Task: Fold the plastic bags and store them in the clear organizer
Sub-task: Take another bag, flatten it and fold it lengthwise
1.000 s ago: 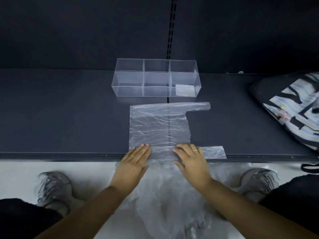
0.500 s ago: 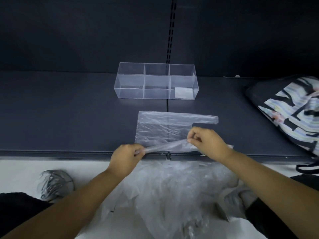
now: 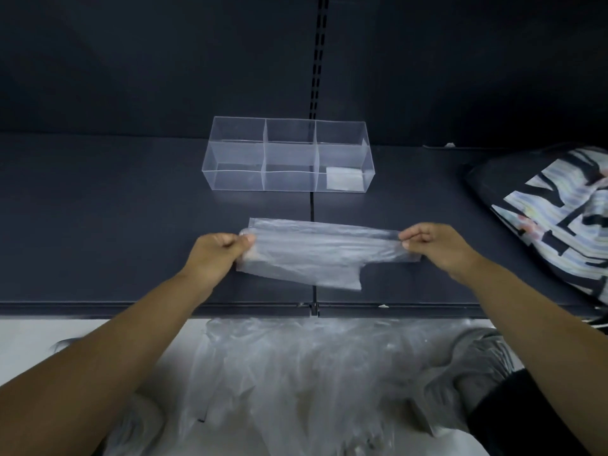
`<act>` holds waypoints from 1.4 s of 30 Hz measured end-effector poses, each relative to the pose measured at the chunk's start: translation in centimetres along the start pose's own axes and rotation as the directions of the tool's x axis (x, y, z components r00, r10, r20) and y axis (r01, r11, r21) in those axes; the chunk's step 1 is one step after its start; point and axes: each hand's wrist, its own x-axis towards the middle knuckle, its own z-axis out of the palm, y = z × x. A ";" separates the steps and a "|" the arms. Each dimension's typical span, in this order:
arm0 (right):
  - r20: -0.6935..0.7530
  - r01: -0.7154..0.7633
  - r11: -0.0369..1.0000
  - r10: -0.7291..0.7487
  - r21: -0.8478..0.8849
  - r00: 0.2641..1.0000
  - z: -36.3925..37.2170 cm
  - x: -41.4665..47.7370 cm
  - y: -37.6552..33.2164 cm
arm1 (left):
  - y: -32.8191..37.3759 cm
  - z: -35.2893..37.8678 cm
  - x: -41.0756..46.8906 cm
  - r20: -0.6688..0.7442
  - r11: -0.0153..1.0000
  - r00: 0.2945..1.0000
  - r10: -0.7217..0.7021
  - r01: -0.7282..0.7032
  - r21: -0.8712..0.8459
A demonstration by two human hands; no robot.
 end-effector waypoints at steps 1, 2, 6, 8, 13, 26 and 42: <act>-0.044 0.002 1.000 -0.001 0.019 0.999 0.4 0.5 0.1 | 0.1 0.4 0.8 -0.037 1.000 0.999 0.006 -0.006 0.000; -0.084 0.001 0.999 0.002 0.032 0.996 0.8 1.0 0.2 | 0.3 0.8 1.6 -0.071 1.000 0.997 0.006 -0.006 0.003; -0.210 -0.043 0.997 0.055 0.061 0.976 2.0 2.8 0.7 | 0.4 2.1 4.5 -0.168 0.995 0.986 0.018 -0.002 0.096; -0.258 -0.058 0.995 0.076 0.077 0.963 2.3 3.4 1.0 | 0.1 2.5 5.1 -0.182 0.977 0.983 0.037 0.003 0.214; -0.298 -0.080 0.995 0.092 0.053 0.950 2.7 4.3 1.1 | -0.3 3.7 4.3 -0.286 0.750 0.853 0.437 -0.170 0.639; -0.184 0.386 0.851 -0.469 -0.355 0.864 17.0 -1.1 -9.1 | -4.1 5.1 3.7 0.377 0.257 0.842 0.387 -0.491 0.832; -0.167 0.019 0.644 -0.226 -0.765 0.960 9.9 1.2 2.4 | -3.9 3.7 4.0 0.426 0.281 0.846 0.322 -0.515 0.810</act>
